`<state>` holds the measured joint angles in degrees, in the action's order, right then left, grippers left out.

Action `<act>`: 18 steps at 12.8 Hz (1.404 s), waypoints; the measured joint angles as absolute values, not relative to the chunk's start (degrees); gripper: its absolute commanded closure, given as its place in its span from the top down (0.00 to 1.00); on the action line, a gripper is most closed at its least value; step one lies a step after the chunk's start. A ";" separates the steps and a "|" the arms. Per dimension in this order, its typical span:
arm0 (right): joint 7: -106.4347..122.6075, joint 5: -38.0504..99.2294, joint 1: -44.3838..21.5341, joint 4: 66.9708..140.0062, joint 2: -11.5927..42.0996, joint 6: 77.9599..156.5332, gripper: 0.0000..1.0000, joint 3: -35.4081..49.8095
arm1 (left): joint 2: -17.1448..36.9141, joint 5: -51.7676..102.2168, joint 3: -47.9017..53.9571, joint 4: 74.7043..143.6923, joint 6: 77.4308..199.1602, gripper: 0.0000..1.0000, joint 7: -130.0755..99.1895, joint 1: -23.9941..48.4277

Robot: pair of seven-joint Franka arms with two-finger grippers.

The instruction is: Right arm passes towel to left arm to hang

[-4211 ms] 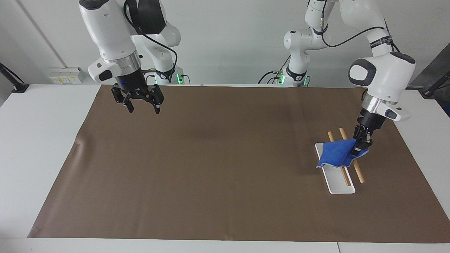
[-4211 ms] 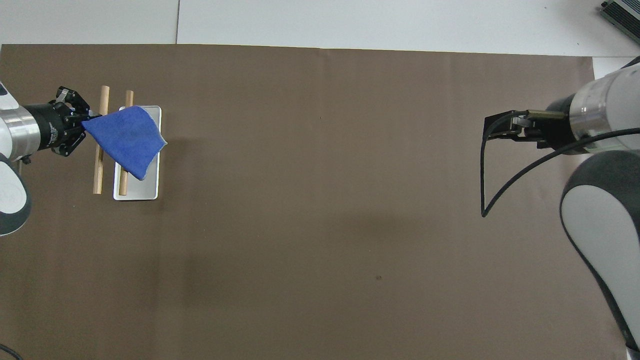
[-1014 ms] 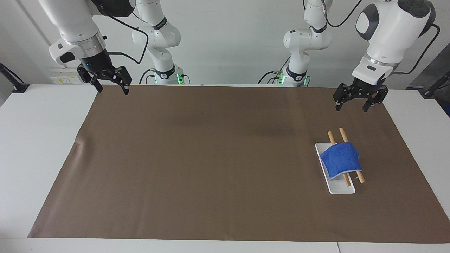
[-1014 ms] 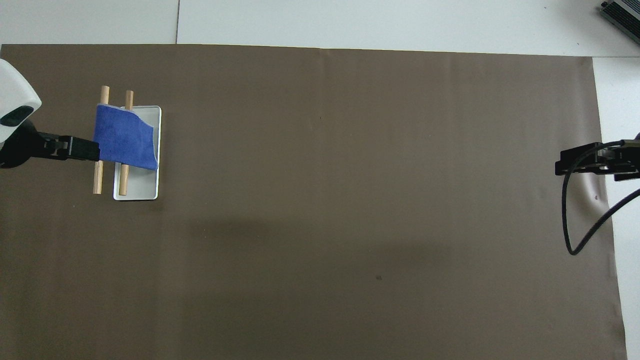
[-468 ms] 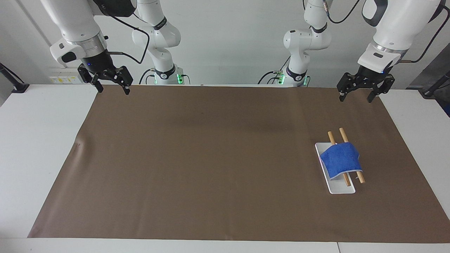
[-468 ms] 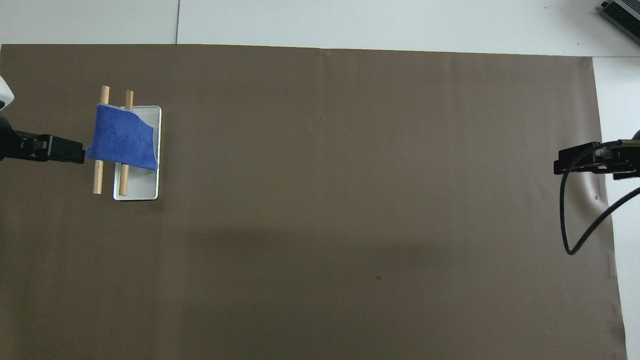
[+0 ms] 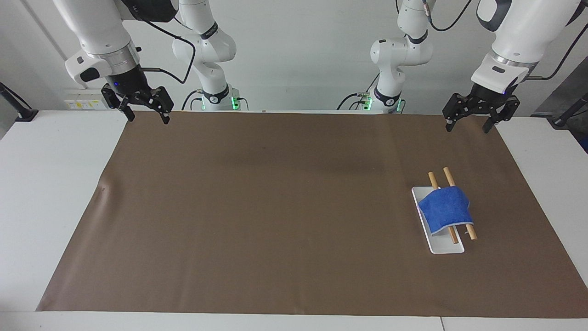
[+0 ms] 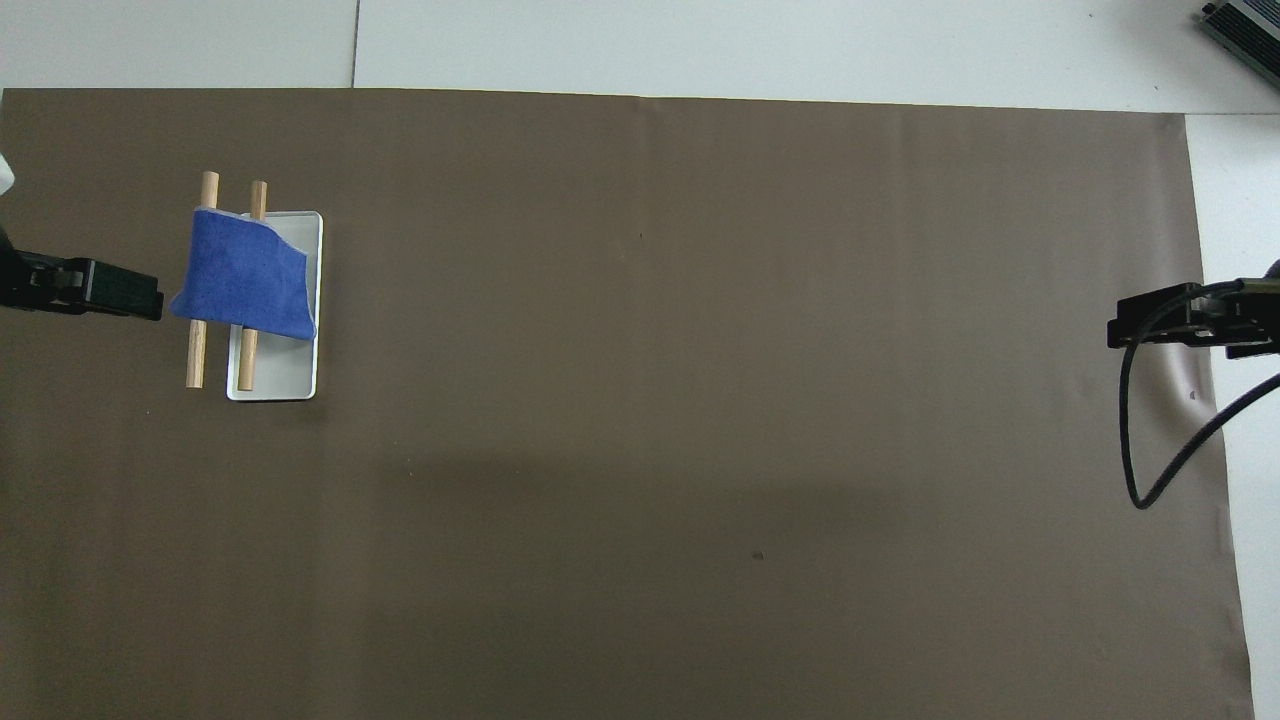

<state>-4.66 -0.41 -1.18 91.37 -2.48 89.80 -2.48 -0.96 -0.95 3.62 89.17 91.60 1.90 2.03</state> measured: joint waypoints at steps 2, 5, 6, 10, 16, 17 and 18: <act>-4.66 -0.41 -1.18 91.37 -2.48 89.81 1.00 -2.48 | -0.95 0.10 3.21 89.10 90.63 1.00 1.83 1.92; -4.66 -0.41 -1.18 91.37 -2.48 89.81 1.00 -2.48 | -0.95 0.48 2.80 88.86 88.48 1.00 0.70 1.87; -4.66 -0.41 -1.18 91.37 -2.48 89.81 1.00 -2.48 | -0.95 0.48 2.80 88.71 88.17 1.00 0.32 1.87; -4.66 -0.41 -1.13 91.39 -2.48 89.81 1.00 -2.49 | -0.97 0.48 2.80 88.50 87.64 1.00 -0.24 1.87; -4.66 -0.41 -1.13 91.41 -2.48 89.81 1.00 -2.50 | -0.97 0.48 2.77 88.49 87.60 1.00 -1.73 1.87; -4.66 -0.41 -1.12 91.41 -2.48 89.81 1.00 -2.50 | -0.97 0.48 2.77 88.49 87.60 1.00 -1.85 1.87; -4.66 -0.41 -1.12 91.41 -2.48 89.81 1.00 -2.50 | -0.97 0.37 2.77 88.49 87.61 1.00 -1.99 1.87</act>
